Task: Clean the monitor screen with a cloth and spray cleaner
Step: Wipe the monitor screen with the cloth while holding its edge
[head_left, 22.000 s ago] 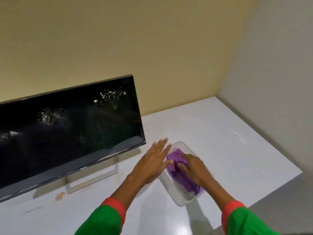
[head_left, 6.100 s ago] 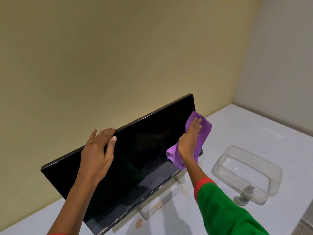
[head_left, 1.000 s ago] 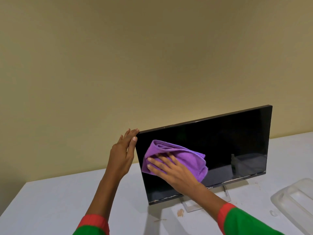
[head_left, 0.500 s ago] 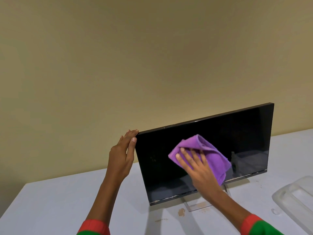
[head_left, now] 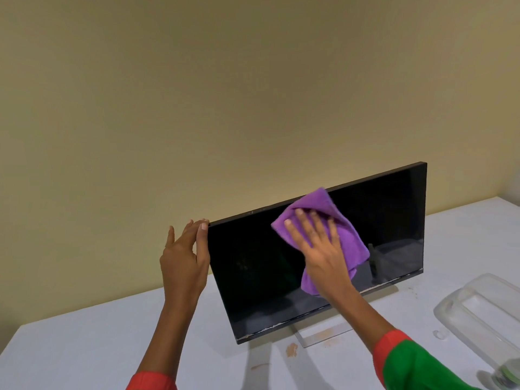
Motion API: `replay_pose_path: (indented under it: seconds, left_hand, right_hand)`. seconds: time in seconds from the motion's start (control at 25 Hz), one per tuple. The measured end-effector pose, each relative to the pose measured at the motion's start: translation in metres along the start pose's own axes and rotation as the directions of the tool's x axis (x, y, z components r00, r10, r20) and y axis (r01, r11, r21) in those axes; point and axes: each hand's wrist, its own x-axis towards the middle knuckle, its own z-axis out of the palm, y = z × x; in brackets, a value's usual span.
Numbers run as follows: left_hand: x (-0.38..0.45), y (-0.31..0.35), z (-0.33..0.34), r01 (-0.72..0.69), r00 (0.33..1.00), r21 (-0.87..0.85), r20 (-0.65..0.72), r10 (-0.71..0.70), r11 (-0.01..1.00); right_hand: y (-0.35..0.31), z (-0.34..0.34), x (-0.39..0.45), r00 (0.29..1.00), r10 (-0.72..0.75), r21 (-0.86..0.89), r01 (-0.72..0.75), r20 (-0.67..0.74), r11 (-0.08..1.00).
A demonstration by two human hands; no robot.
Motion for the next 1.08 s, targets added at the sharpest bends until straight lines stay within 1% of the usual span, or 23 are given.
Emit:
replay_pose_path:
  seconds: [0.04, 0.08, 0.12, 0.2, 0.24, 0.36, 0.44, 0.48, 0.52, 0.64, 0.68, 0.72, 0.76, 0.84, 0.92, 1.0, 1.08]
  left_hand:
    - [0.003, 0.005, -0.001, 0.018, 1.0, 0.063, -0.001, -0.018, 0.998]
    - [0.006, 0.011, 0.0, -0.018, 1.0, 0.131, -0.01, 0.019, 0.991]
    - [0.009, 0.017, 0.001, -0.106, 0.994, 0.184, -0.009, 0.109, 0.977]
    - [0.012, 0.033, 0.011, -0.31, 0.951, 0.227, 0.072, 0.302, 0.923]
    - [0.012, 0.041, 0.018, -0.385, 0.922, 0.222, 0.138, 0.362, 0.896]
    - [0.011, 0.063, 0.049, -0.532, 0.826, 0.171, 0.32, 0.464, 0.83]
    - [0.009, 0.075, 0.065, -0.578, 0.778, 0.16, 0.406, 0.48, 0.801]
    - [0.008, 0.079, 0.07, -0.583, 0.77, 0.159, 0.419, 0.48, 0.797]
    - [0.008, 0.081, 0.072, -0.568, 0.78, 0.152, 0.413, 0.47, 0.809]
    - [0.008, 0.08, 0.072, -0.432, 0.844, 0.078, 0.387, 0.372, 0.899]
    - [0.007, 0.079, 0.072, -0.397, 0.853, 0.061, 0.393, 0.344, 0.916]
    - [0.006, 0.078, 0.072, -0.376, 0.86, 0.051, 0.392, 0.328, 0.925]
    - [0.005, 0.078, 0.072, -0.366, 0.865, 0.043, 0.384, 0.323, 0.929]
    - [0.004, 0.08, 0.072, -0.354, 0.874, 0.031, 0.367, 0.319, 0.935]
    - [0.004, 0.083, 0.072, -0.35, 0.876, 0.042, 0.369, 0.311, 0.936]
    - [0.004, 0.085, 0.072, -0.341, 0.879, 0.065, 0.376, 0.293, 0.938]
    - [0.004, 0.088, 0.07, -0.343, 0.885, 0.07, 0.358, 0.297, 0.937]
  right_hand:
    - [0.009, 0.001, -0.006, 0.996, 0.089, -0.003, -0.089, -0.004, 0.996]
    - [0.015, 0.002, -0.014, 0.988, 0.154, -0.004, -0.154, 0.006, 0.988]
    - [0.018, 0.004, -0.024, 0.981, 0.191, -0.006, -0.191, 0.029, 0.982]
    - [0.017, 0.01, -0.047, 0.974, 0.209, -0.018, -0.208, 0.091, 0.978]
    - [0.016, 0.012, -0.056, 0.972, 0.206, -0.026, -0.204, 0.114, 0.979]
    - [0.019, 0.018, -0.064, 0.972, 0.2, -0.012, -0.2, 0.124, 0.98]
    - [0.025, 0.017, -0.062, 0.977, 0.185, 0.001, -0.186, 0.104, 0.983]
    - [0.028, 0.016, -0.061, 0.977, 0.191, 0.0, -0.192, 0.096, 0.981]
    - [0.03, 0.015, -0.06, 0.969, 0.226, 0.0, -0.227, 0.098, 0.974]
    - [0.031, 0.01, -0.064, 0.901, 0.413, -0.037, -0.412, 0.136, 0.91]
    - [0.027, 0.01, -0.068, 0.883, 0.442, -0.049, -0.44, 0.158, 0.897]
    - [0.02, 0.011, -0.071, 0.884, 0.434, -0.041, -0.434, 0.173, 0.9]
    - [0.013, 0.012, -0.073, 0.903, 0.393, -0.004, -0.399, 0.176, 0.917]
    - [0.003, 0.013, -0.067, 0.953, 0.274, 0.111, -0.289, 0.128, 0.951]
    - [0.012, 0.007, -0.046, 0.971, 0.217, 0.168, -0.231, 0.098, 0.958]
    - [0.033, 0.001, -0.025, 0.967, 0.239, 0.19, -0.252, 0.09, 0.949]
    - [0.056, -0.001, -0.011, 0.94, 0.331, 0.177, -0.34, 0.084, 0.924]
